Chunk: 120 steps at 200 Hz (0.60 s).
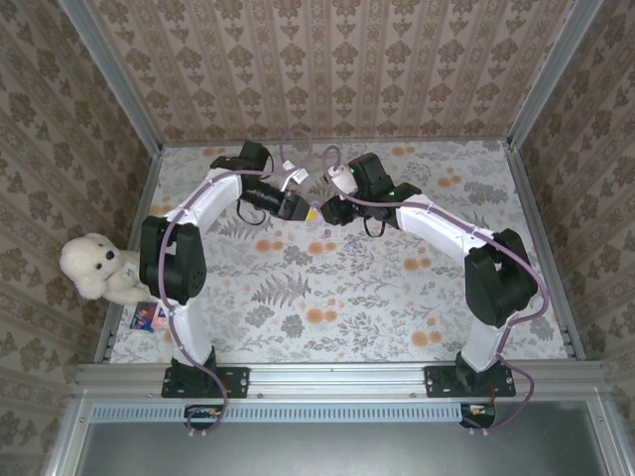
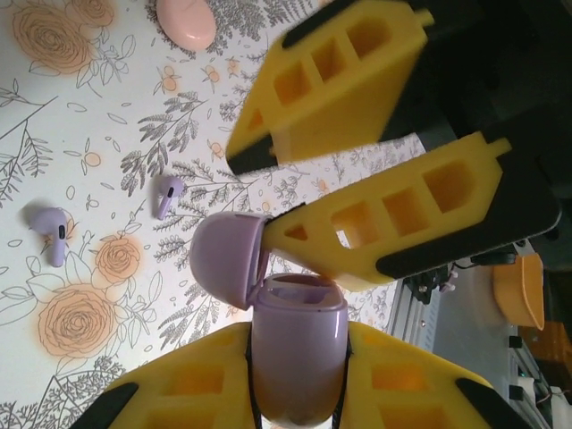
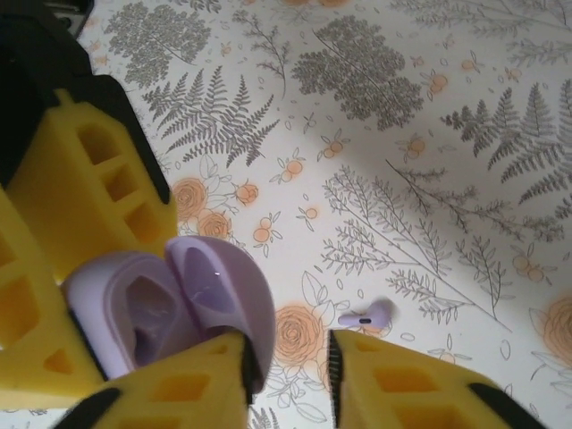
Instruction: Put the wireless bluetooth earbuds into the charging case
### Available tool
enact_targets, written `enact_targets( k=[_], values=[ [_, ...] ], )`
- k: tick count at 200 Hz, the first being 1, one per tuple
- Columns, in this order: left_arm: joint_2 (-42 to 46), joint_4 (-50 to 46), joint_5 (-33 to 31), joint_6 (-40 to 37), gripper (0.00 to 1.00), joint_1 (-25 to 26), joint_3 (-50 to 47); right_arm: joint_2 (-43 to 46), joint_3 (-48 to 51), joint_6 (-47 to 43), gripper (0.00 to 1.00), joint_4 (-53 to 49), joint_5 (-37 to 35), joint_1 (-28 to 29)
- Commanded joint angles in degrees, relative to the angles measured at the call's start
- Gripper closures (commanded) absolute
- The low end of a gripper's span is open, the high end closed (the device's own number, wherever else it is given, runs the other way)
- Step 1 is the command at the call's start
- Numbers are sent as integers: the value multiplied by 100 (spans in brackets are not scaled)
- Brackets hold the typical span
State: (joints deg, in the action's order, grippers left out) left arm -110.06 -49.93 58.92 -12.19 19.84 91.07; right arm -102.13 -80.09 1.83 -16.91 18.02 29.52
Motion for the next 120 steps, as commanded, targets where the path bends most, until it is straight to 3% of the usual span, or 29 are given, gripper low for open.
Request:
enact_targets(
  k=[1,51,120],
  values=[
    [344,390,181,217,92,-146,-302,355,-81,311,60,110,323,-133],
    [878,1606,130,837,100,-330,-1043,997,256,859,46,-40,550,-374],
    [1873,3418,-575,1705,100,-349,-1902,1077,412,2118,42,-819,19,-386]
  ],
)
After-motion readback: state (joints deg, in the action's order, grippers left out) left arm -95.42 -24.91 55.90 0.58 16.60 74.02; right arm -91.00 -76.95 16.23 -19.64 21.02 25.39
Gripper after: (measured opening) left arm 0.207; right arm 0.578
